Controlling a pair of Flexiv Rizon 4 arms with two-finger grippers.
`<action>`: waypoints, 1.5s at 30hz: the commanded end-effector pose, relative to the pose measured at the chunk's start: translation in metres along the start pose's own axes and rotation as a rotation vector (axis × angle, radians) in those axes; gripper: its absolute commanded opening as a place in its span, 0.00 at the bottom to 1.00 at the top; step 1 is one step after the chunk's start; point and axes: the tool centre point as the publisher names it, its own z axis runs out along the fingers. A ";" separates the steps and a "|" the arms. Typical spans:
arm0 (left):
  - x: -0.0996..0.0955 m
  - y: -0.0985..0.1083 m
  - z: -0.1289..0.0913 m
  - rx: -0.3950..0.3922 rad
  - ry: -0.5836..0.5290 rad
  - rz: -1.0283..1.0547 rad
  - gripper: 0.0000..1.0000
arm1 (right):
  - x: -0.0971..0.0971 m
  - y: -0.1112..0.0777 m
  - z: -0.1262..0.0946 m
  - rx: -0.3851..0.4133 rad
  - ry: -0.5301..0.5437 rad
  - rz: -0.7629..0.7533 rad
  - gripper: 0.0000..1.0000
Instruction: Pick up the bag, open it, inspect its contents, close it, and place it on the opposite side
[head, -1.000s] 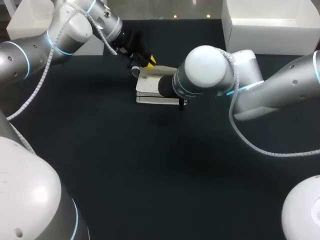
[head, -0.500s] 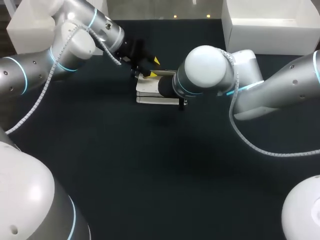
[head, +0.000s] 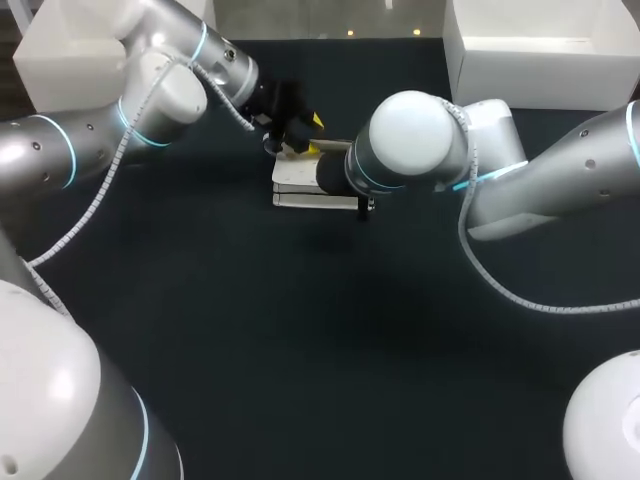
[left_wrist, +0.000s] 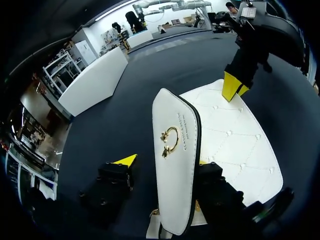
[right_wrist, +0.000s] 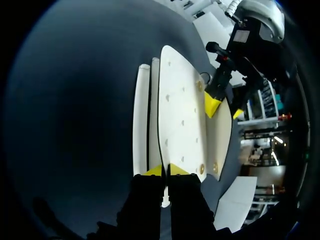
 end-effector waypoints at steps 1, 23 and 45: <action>-0.009 0.004 0.008 0.001 0.008 0.001 0.47 | 0.002 0.000 0.001 -0.001 -0.006 0.001 0.00; -0.014 0.009 0.008 0.001 0.012 -0.038 0.00 | 0.002 0.000 0.001 -0.001 -0.006 0.001 0.00; -0.024 -0.016 -0.027 0.004 0.086 -0.122 0.00 | -0.021 0.004 -0.050 0.050 0.062 0.018 1.00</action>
